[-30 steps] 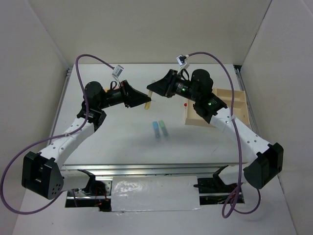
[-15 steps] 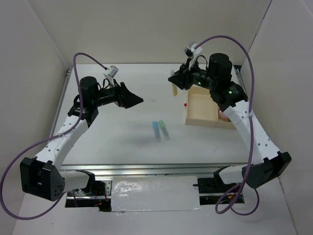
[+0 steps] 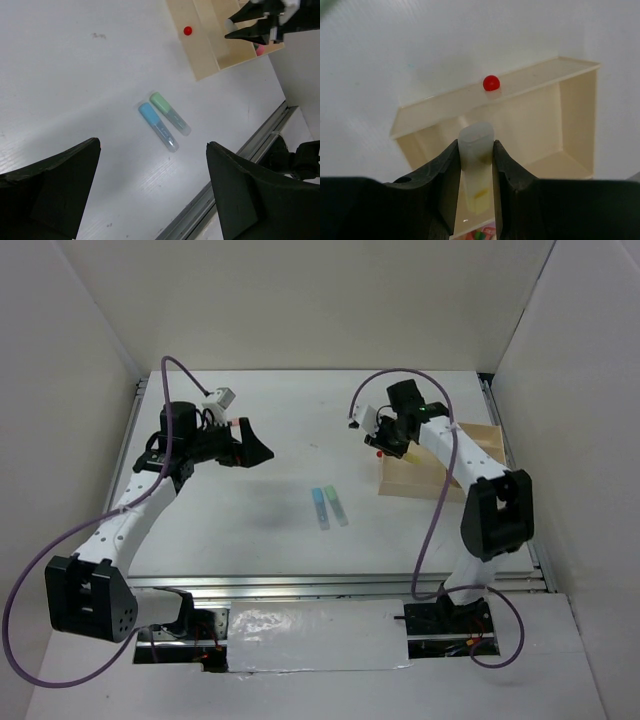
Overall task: Sort the stationery into containers
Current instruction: Place the pen in the storage box.
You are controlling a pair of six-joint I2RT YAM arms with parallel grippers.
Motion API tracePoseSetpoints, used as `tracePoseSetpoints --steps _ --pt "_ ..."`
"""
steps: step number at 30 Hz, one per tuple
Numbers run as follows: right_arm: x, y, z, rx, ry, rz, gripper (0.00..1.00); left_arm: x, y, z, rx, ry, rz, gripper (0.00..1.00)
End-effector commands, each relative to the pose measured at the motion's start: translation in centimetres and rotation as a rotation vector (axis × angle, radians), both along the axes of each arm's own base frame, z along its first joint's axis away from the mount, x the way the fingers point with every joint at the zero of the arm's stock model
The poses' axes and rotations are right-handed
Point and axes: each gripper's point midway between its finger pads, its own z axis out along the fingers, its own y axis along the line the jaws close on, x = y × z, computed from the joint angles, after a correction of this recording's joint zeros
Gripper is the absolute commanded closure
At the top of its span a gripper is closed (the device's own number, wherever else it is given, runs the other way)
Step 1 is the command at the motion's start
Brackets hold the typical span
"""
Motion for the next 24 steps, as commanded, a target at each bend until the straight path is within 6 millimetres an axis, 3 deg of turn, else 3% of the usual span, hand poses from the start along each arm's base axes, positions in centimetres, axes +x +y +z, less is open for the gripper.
tracePoseSetpoints --steps 1,5,8,10,14,16,18,19,20,22,24 --pt "2.5 -1.8 -0.3 -0.086 -0.009 -0.061 1.00 0.4 1.0 0.3 0.047 -0.041 0.029 0.01" --pt "2.9 -2.2 -2.5 -0.132 0.024 -0.082 1.00 0.3 1.3 -0.4 0.071 -0.028 0.040 0.01" --pt "1.9 -3.2 -5.5 -0.205 0.113 -0.088 1.00 0.9 2.7 -1.4 0.123 -0.019 0.099 0.01" --pt "1.8 -4.2 -6.3 -0.248 0.126 -0.113 1.00 1.8 3.9 -1.7 0.157 -0.021 0.157 0.01" --pt "1.0 -4.8 -7.6 -0.266 0.124 -0.082 0.93 4.9 6.8 -2.3 0.299 -0.032 0.246 0.01" --pt "0.8 -4.8 -7.9 -0.262 0.135 -0.073 0.78 5.8 8.2 -3.1 0.377 0.004 0.264 0.01" --pt "0.3 -4.7 -8.5 -0.262 0.167 -0.069 0.71 7.9 9.5 -3.7 0.452 0.023 0.229 0.01" --pt "0.2 -4.6 -8.7 -0.260 0.173 -0.068 0.69 8.6 9.9 -2.8 0.476 0.024 0.217 0.01" --pt "0.0 -4.7 -9.1 -0.263 0.181 -0.067 0.67 9.7 10.9 -5.0 0.540 0.056 0.169 0.01" --pt "-0.3 -4.8 -9.5 -0.270 0.186 -0.059 0.65 11.2 12.0 -6.6 0.602 0.089 0.054 0.01" --pt "-0.5 -4.9 -9.7 -0.273 0.190 -0.055 0.64 13.0 12.2 -6.0 0.629 0.049 -0.014 0.02"
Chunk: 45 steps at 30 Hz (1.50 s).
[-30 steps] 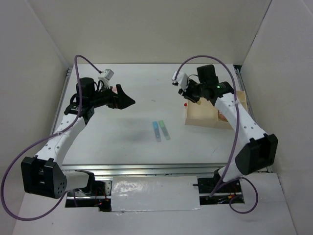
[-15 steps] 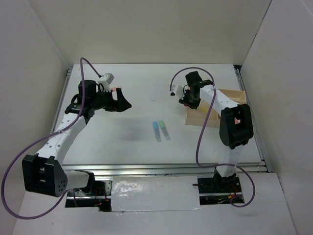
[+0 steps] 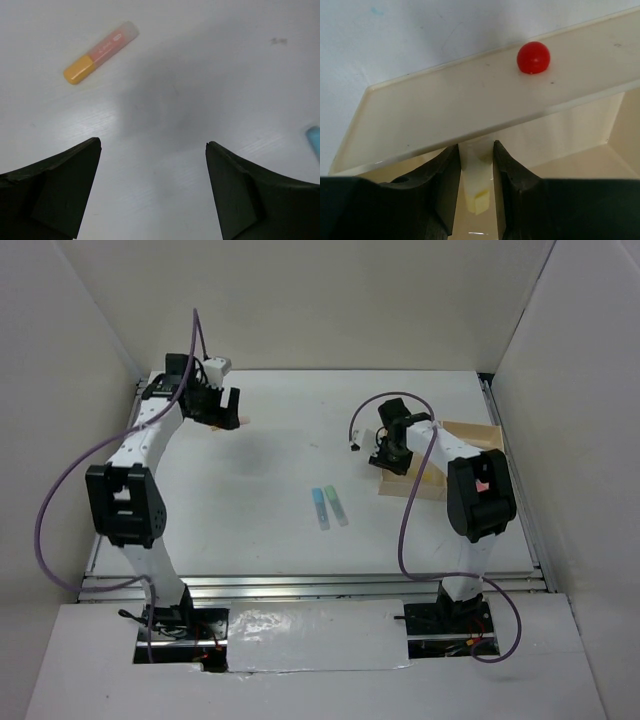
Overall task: Sort the stationery into containers
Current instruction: Place the pen in the storage box, then pick up the pen from the center of the board.
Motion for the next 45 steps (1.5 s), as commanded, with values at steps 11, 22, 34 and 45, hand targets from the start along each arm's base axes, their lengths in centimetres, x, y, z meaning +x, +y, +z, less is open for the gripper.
tracePoseSetpoints --steps 11,22,34,45 --pt "-0.1 -0.3 0.4 0.015 0.007 -0.025 0.41 8.6 6.0 -5.6 0.223 -0.027 -0.473 0.11" --pt "1.6 4.8 13.3 0.449 -0.234 -0.071 0.40 11.4 3.8 -9.4 0.156 -0.134 -0.581 0.14" --pt "-4.6 7.7 24.5 0.871 -0.326 -0.061 0.40 15.1 4.7 -14.2 0.113 -0.107 -0.357 0.11" --pt "-5.2 8.5 28.9 0.980 -0.358 -0.055 0.40 8.1 4.3 -16.5 0.228 0.145 -0.521 0.41"
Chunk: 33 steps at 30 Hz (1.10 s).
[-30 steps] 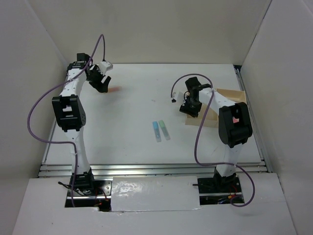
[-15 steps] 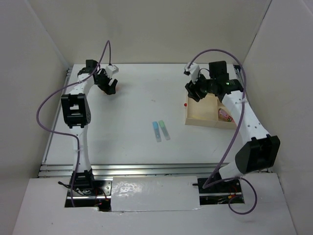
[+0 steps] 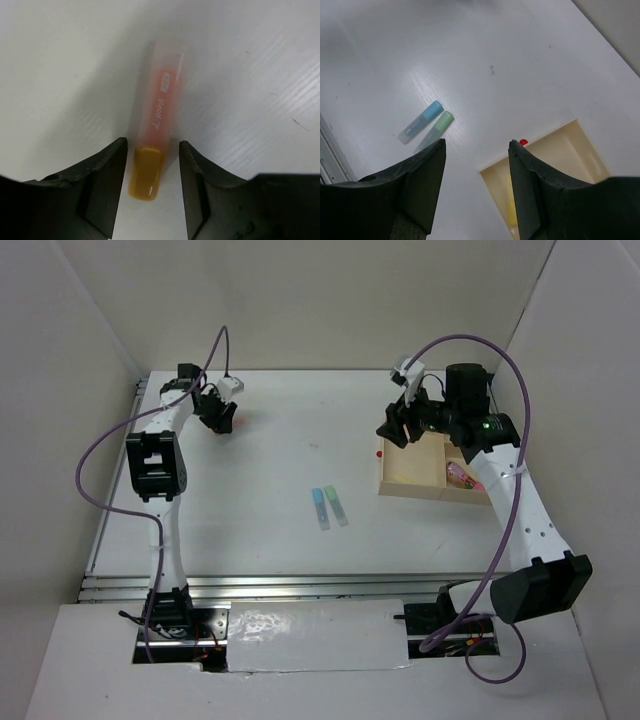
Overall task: Sort the stationery into containers
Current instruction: Pick up the pen from the center of the board.
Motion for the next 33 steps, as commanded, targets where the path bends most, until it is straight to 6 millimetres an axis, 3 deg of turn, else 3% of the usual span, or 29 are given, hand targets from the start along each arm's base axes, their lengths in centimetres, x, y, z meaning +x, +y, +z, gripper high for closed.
tracePoseSetpoints --steps 1,4,8,10,11,12,13,15,16,17,19,20,21,22,24,27,28,30,33 --pt "0.5 0.9 3.6 0.090 -0.057 0.015 0.40 -4.9 0.7 -1.9 0.159 0.175 -0.062 0.43" --pt "0.7 1.3 3.9 0.144 -0.033 0.006 0.40 -7.4 0.6 -2.4 0.146 0.264 -0.082 0.52" --pt "0.6 2.1 5.1 0.253 0.008 -0.015 0.40 -10.3 -0.5 -3.0 0.070 0.354 -0.095 0.75" --pt "1.0 2.3 6.3 0.317 -0.008 -0.043 0.40 -10.7 -2.2 -1.6 -0.025 0.349 -0.087 0.84" --pt "0.8 2.4 6.1 0.383 0.055 -0.082 0.40 -11.0 -2.9 -0.4 -0.072 0.340 -0.058 0.86" --pt "1.1 2.5 7.2 0.438 0.040 -0.105 0.40 -11.1 -3.6 0.9 -0.119 0.323 -0.050 0.86" --pt "1.3 2.5 7.4 0.479 0.056 -0.133 0.40 -11.4 -5.3 2.5 -0.215 0.310 -0.058 0.89" --pt "1.2 2.6 7.9 0.591 0.111 -0.183 0.40 -11.6 -7.3 7.6 -0.343 0.224 -0.021 0.91" --pt "1.1 2.8 8.0 0.624 0.132 -0.196 0.40 -13.4 -8.6 7.9 -0.425 0.252 -0.013 0.94" --pt "1.1 3.2 8.8 0.685 0.159 -0.203 0.39 -12.4 -9.7 13.6 -0.489 0.106 0.015 0.96" --pt "0.6 4.1 9.7 0.739 0.191 -0.193 0.38 -13.9 -11.4 19.1 -0.571 -0.039 0.046 0.97" --pt "0.4 4.7 10.6 0.794 0.220 -0.191 0.38 -14.8 -12.5 20.5 -0.595 -0.060 0.065 0.99" --pt "0.0 5.6 11.5 0.813 0.226 -0.167 0.38 -16.0 -13.1 20.5 -0.626 -0.037 0.111 1.00" --pt "-0.2 6.1 12.2 0.834 0.233 -0.159 0.37 -17.5 -14.1 23.6 -0.647 -0.099 0.085 1.00" --pt "-0.9 7.4 13.4 0.869 0.246 -0.153 0.37 -20.2 -15.5 26.5 -0.716 -0.092 0.081 1.00" --pt "-1.1 8.4 14.8 0.927 0.235 -0.157 0.35 -22.5 -16.7 28.5 -0.786 -0.093 0.092 1.00" --pt "-1.6 9.4 15.2 0.937 0.242 -0.134 0.28 -24.1 -17.8 30.3 -0.824 -0.105 0.074 1.00" --pt "-1.7 10.5 15.8 0.951 0.255 -0.116 0.18 -25.3 -18.6 32.1 -0.858 -0.149 0.069 1.00" --pt "-2.4 12.4 16.7 0.947 0.240 -0.074 0.15 -27.2 -21.1 33.8 -0.883 -0.162 0.021 1.00"
